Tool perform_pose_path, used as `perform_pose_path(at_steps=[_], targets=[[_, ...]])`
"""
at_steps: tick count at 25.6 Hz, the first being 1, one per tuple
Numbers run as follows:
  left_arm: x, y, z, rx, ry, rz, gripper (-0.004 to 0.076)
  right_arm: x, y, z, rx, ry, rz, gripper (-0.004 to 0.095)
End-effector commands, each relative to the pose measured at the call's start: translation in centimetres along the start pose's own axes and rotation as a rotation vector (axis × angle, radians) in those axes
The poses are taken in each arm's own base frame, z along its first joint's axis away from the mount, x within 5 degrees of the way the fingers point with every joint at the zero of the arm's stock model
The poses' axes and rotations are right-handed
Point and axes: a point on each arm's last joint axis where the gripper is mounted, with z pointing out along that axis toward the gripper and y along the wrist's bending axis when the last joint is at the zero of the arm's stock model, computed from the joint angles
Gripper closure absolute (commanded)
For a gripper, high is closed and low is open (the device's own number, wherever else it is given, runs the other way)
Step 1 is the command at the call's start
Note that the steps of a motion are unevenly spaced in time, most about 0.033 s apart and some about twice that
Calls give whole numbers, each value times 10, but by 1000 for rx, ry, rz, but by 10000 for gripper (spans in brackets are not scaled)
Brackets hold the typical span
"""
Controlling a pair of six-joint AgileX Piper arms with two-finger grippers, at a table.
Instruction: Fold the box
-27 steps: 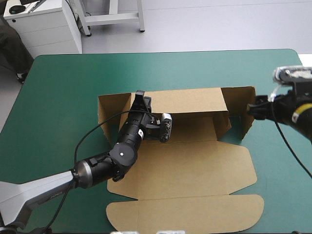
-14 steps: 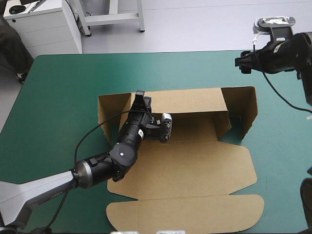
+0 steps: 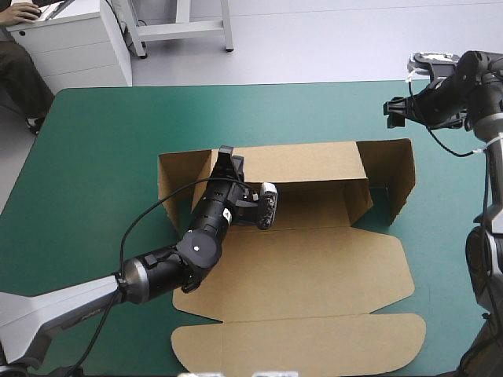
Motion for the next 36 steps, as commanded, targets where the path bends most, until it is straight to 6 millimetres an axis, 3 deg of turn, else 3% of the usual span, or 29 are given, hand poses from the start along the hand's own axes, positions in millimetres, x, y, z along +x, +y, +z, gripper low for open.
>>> perform_pose_path(at_steps=[1,14,27,31,33,36], targets=[[-2,21,-9,-95,-27,34,734,7,4,-22,-13,-24,-25,126],[-2,21,-9,-96,-25,34,734,46,8,-30,-45,56,-55,126],[2,24,-9,-121,19,31,734,43,-7,-34,-65,-2,5,126],[2,35,-8,-144,16,8,734,41,-7,-33,-63,-16,6,126],[4,51,-7,-180,23,-25,734,41,-7,-32,-63,-14,7,126],[3,50,-6,-176,27,-30,734,42,-7,-28,-71,6,10,126]])
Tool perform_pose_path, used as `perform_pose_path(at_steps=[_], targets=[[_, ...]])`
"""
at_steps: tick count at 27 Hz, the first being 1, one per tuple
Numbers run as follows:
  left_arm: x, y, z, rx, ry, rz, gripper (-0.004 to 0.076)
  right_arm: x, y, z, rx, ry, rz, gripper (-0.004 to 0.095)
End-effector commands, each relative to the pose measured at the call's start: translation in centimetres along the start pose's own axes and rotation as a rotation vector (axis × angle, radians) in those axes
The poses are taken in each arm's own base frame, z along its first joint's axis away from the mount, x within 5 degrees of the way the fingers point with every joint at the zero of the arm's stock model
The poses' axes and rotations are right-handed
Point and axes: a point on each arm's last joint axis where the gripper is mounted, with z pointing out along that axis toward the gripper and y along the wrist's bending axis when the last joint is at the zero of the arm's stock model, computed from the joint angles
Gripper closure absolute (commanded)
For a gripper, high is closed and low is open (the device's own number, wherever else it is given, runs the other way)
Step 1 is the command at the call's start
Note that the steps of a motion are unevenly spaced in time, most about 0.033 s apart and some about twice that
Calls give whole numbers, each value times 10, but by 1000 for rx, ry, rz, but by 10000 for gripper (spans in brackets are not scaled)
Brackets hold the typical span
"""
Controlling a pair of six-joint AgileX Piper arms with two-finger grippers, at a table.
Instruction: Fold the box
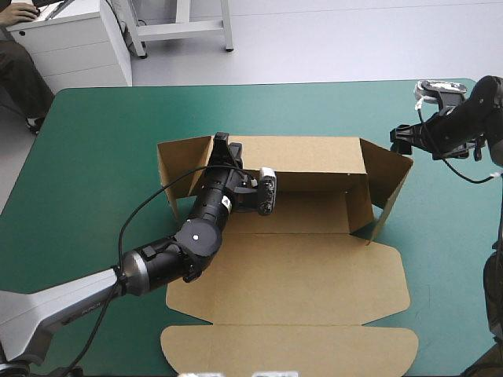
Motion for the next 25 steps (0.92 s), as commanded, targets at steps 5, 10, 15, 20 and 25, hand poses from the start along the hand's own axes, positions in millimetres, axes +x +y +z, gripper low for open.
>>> perform_pose_path(at_steps=[5,10,15,20,25], targets=[[-2,16,1,-86,18,30,734,1,6,-19,-43,-42,-9,126],[-1,8,4,-63,28,34,734,16,6,-10,-47,-46,-7,126],[-1,8,5,-67,41,36,734,39,10,-6,-70,-111,-18,126],[-1,8,5,-67,41,36,734,65,18,-4,-121,-140,-68,126],[-1,8,5,-67,41,36,734,88,22,-3,-138,-147,-114,126]])
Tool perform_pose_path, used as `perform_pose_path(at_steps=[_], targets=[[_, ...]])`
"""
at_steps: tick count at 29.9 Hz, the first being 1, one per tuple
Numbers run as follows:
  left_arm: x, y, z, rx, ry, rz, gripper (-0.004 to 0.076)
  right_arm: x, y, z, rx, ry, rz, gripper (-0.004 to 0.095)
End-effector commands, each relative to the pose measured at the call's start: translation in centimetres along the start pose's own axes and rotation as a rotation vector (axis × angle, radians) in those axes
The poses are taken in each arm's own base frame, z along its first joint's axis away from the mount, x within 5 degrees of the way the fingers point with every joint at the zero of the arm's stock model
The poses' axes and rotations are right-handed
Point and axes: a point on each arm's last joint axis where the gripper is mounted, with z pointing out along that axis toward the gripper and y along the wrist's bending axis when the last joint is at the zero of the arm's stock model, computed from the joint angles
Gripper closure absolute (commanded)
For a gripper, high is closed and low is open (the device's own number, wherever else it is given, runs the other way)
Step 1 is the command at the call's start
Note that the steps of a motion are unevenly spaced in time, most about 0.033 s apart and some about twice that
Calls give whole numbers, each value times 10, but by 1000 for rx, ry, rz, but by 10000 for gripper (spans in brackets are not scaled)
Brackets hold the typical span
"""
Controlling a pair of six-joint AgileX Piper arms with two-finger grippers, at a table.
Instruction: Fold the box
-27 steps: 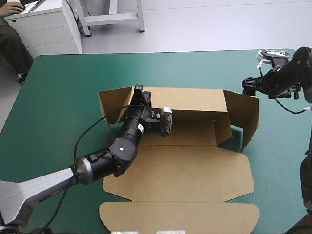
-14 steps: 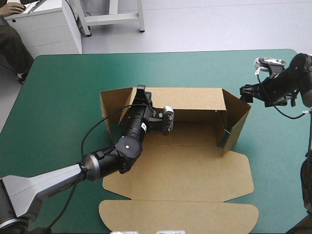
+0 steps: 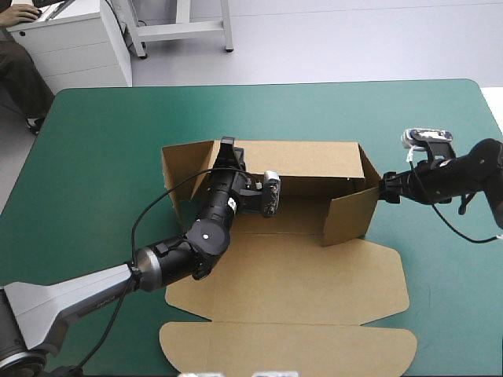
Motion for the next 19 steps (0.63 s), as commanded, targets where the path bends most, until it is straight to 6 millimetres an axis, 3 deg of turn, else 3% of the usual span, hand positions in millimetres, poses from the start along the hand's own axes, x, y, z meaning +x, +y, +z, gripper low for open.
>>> perform_pose_path(at_steps=[1,9,19], targets=[[3,23,-9,-99,11,-1,734,7,9,-19,-8,-94,-52,126],[3,23,-9,-99,11,-1,734,26,22,-21,-94,-127,-177,126],[3,23,-9,-99,11,-1,734,25,23,-12,-116,-238,-235,126]])
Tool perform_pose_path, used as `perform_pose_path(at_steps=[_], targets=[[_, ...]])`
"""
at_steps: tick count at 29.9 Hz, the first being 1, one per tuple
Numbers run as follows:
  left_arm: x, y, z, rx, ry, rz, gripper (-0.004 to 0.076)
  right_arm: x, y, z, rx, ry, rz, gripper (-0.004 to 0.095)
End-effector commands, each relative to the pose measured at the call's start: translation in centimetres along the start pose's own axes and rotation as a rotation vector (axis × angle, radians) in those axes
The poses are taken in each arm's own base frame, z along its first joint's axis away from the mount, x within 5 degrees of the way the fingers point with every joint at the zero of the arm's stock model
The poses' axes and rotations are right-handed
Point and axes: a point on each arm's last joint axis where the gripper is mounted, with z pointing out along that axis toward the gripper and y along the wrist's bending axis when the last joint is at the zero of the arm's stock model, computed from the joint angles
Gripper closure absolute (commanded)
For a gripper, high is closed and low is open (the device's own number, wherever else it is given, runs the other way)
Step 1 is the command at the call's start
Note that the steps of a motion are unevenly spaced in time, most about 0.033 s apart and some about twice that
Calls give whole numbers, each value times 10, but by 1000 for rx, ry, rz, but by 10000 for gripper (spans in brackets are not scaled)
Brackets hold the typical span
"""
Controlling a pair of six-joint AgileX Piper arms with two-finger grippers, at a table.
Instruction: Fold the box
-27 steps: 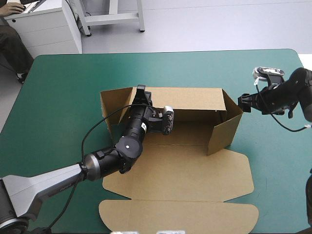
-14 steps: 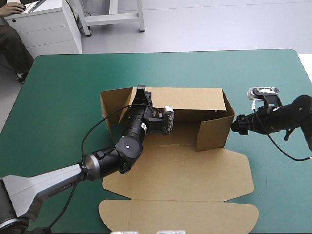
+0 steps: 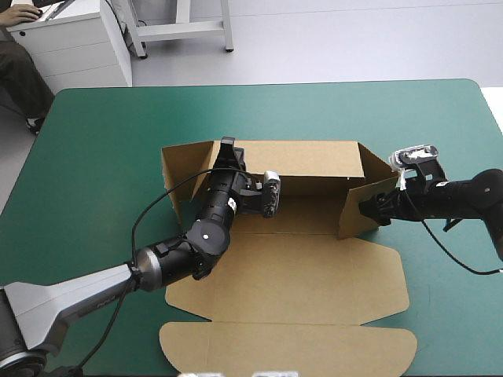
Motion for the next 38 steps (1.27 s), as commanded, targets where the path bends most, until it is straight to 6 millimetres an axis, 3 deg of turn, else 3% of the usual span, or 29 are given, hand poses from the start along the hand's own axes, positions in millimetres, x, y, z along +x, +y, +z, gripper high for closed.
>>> perform_pose_path(at_steps=[1,15,32,38], targets=[[3,23,-9,-98,10,-1,734,-12,4,-11,7,-134,-38,126],[3,23,-9,-100,13,-1,734,-14,21,-2,-64,-162,-73,126],[4,24,-9,-105,25,-2,734,-29,56,19,82,-235,-42,159],[5,24,-9,-108,30,-2,734,-14,60,34,104,-249,-25,211]])
